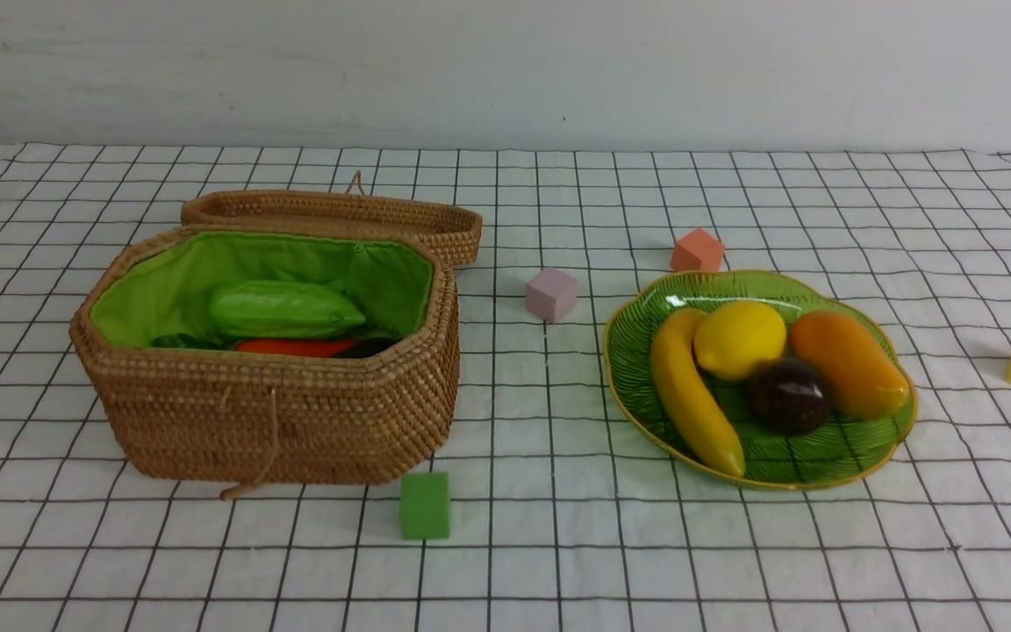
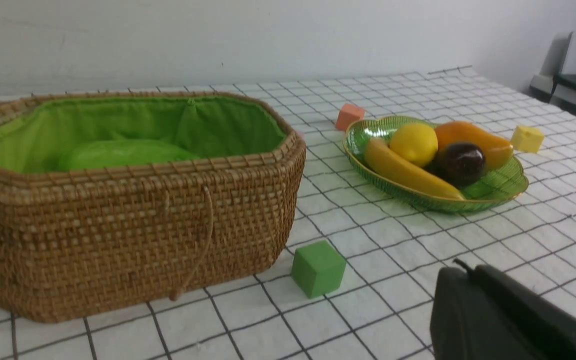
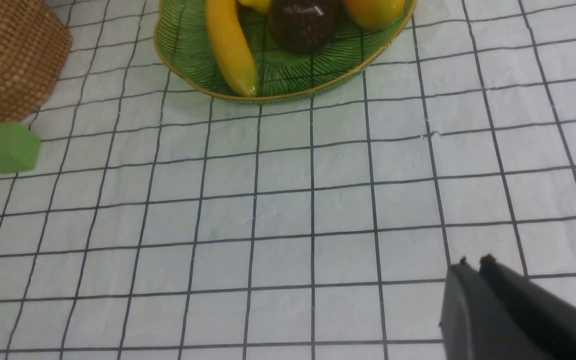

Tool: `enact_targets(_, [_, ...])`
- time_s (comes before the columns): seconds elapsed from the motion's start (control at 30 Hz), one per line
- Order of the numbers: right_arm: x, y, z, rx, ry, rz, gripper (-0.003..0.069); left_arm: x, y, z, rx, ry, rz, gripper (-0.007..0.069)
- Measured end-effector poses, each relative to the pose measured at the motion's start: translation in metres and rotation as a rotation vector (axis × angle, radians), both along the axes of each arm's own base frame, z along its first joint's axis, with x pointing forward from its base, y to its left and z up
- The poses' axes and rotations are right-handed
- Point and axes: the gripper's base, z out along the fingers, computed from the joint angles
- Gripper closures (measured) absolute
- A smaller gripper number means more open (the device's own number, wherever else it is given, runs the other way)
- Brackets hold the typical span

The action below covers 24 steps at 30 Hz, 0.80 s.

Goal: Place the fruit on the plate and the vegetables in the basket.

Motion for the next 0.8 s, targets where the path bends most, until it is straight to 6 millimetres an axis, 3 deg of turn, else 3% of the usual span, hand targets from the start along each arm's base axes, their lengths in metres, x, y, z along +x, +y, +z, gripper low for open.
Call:
enact_targets(0.3, [0.001,-0.001,0.001,-0.013,-0.026,-0.011,0.0615,0.0,-0.002,-0.015,0.048,0.093,-0.021,0.0638])
enact_targets(0.43, [0.003,-0.004,-0.003,-0.044,-0.197,-0.037,0.0655,-0.001,-0.002,-0.017,0.059,0.113,-0.027,0.0638])
enact_targets(0.53, [0.005,-0.005,-0.027,-0.098,-0.364,-0.08,0.0667,-0.001,-0.002,-0.018,0.064,0.12,-0.029,0.0638])
enact_targets(0.6, [0.009,-0.005,-0.055,-0.103,-0.382,-0.092,0.0667,-0.001,-0.002,-0.018,0.066,0.124,-0.03,0.0638])
enact_targets(0.67, [0.012,-0.006,-0.097,-0.115,-0.387,-0.102,0.0667,-0.001,-0.002,-0.019,0.067,0.126,-0.031,0.0638])
enact_targets(0.7, [0.012,-0.006,-0.1,-0.113,-0.389,-0.103,0.0667,-0.001,-0.002,-0.019,0.067,0.126,-0.031,0.0638])
enact_targets(0.73, [0.013,-0.006,-0.118,-0.114,-0.329,-0.097,0.0667,-0.001,-0.002,-0.019,0.068,0.127,-0.031,0.0638])
enact_targets(0.8, [0.012,-0.006,-0.119,-0.118,-0.321,-0.096,0.0667,-0.001,-0.002,-0.019,0.068,0.127,-0.031,0.0638])
